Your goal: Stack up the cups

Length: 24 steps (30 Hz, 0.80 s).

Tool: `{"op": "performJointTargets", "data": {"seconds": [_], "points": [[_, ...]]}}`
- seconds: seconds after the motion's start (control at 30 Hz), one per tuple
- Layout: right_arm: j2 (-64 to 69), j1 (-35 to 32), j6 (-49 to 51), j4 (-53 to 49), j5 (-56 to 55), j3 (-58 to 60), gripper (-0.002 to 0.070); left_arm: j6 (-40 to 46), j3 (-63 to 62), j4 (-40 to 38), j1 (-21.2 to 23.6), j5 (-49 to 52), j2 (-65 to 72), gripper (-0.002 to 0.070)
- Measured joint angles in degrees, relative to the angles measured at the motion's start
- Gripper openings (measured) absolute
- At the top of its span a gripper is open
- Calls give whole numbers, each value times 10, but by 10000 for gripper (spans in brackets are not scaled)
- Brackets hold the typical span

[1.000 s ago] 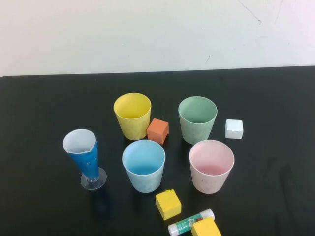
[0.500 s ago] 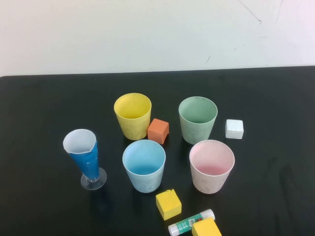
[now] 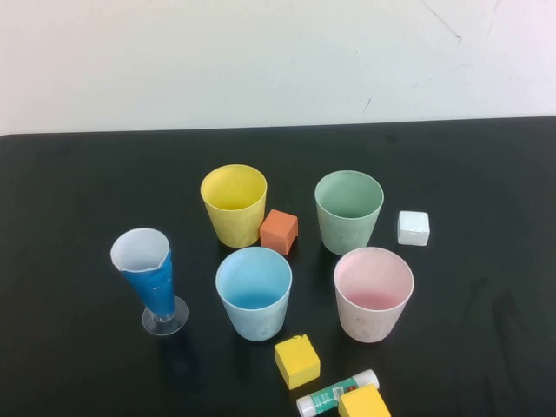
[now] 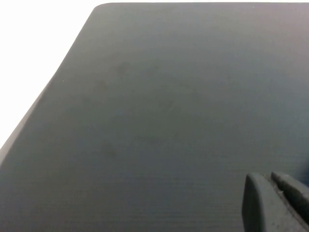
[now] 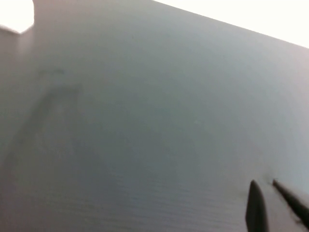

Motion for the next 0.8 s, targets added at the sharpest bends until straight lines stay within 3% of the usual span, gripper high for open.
{"op": "performJointTargets", "data": {"seconds": [0.27, 0.33, 0.43, 0.67, 0.8], "points": [[0, 0, 37, 153, 0, 0, -3, 0, 0, -4, 0, 0, 0, -2], [0, 0, 39, 200, 0, 0, -3, 0, 0, -40, 0, -8, 0, -2], [0, 0, 53, 290, 0, 0, -3, 0, 2, -169, 0, -20, 0, -2], [0, 0, 81, 476, -16, 0, -3, 0, 2, -610, 0, -66, 0, -2], [0, 0, 69, 493, -43, 0, -3, 0, 2, -715, 0, -106, 0, -2]]}}
